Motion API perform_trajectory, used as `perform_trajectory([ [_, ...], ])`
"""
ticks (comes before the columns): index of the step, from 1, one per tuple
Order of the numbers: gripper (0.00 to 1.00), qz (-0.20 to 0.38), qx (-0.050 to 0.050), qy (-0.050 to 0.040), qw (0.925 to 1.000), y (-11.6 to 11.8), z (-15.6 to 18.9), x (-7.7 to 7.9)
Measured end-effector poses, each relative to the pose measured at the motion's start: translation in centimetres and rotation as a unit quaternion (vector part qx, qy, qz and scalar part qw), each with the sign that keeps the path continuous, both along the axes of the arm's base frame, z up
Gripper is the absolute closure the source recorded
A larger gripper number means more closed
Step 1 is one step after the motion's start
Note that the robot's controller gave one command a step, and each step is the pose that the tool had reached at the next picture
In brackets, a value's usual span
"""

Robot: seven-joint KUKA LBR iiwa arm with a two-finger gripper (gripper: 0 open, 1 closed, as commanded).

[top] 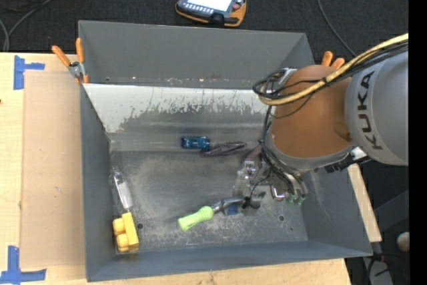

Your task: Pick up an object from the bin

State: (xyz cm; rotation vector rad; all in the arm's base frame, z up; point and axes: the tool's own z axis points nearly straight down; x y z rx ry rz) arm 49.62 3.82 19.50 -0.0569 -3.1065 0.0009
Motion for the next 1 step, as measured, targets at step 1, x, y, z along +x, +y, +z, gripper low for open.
perform_trajectory([
  [1, 1.00, 0.071, 0.003, -0.0031, 0.9975, 2.25, -6.77, 0.25],
])
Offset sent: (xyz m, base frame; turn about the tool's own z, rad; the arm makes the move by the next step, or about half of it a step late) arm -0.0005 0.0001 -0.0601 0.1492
